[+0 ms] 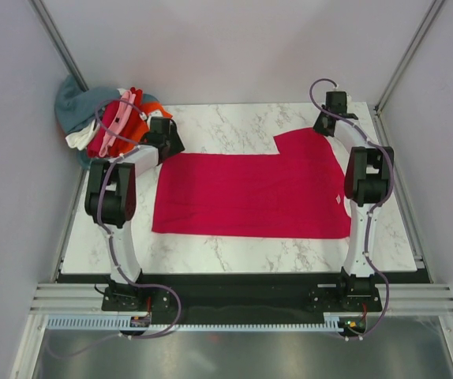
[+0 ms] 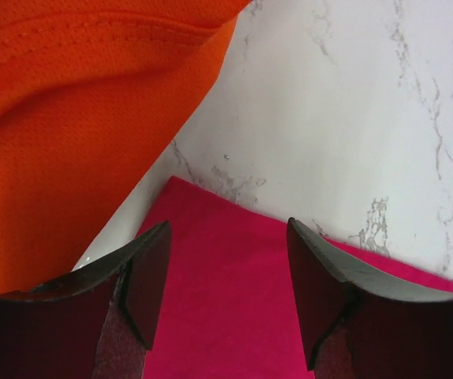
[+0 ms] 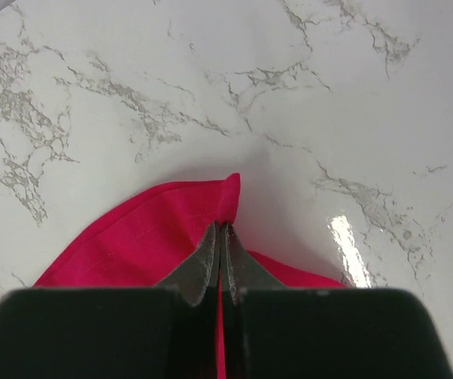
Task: Fold and stack the t-shirts
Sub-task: Fold the tshirt
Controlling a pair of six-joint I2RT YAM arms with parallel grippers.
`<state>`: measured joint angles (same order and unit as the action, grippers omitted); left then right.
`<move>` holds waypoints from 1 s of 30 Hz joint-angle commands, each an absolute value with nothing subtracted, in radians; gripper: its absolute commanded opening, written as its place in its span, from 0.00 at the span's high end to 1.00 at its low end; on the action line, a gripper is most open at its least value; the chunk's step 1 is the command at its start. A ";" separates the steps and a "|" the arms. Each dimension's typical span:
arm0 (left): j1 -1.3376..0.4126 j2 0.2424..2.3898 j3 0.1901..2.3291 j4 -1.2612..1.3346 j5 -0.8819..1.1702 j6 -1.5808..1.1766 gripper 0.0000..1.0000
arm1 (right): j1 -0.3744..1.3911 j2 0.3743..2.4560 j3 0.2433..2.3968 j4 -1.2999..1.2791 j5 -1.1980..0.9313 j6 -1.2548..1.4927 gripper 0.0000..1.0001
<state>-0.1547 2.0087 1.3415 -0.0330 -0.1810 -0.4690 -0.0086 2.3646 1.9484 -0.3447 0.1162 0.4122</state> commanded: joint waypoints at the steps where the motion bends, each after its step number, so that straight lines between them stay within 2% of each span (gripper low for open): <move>1: -0.163 2.052 1.425 -0.084 -0.251 -0.436 0.32 | -0.008 2.295 1.931 -0.316 0.092 0.426 1.00; 13: -0.164 2.152 1.571 -0.271 -0.322 -0.488 0.32 | -0.026 2.252 1.884 -0.308 0.063 0.463 1.00; 20: -0.163 2.212 1.666 -0.364 -0.310 -0.483 0.45 | -0.037 2.185 1.847 -0.296 0.035 0.483 1.00; 24: -0.163 2.221 1.681 -0.376 -0.307 -0.483 0.47 | -0.041 2.143 1.810 -0.285 0.014 0.494 1.00; 28: -0.163 2.220 1.683 -0.379 -0.302 -0.483 0.65 | -0.046 2.099 1.776 -0.276 0.015 0.494 1.00; 29: -0.163 2.218 1.683 -0.379 -0.305 -0.482 0.76 | -0.049 2.089 1.775 -0.275 0.012 0.492 1.00; 30: -0.164 2.217 1.683 -0.380 -0.307 -0.483 0.81 | -0.051 2.085 1.772 -0.276 0.006 0.491 1.00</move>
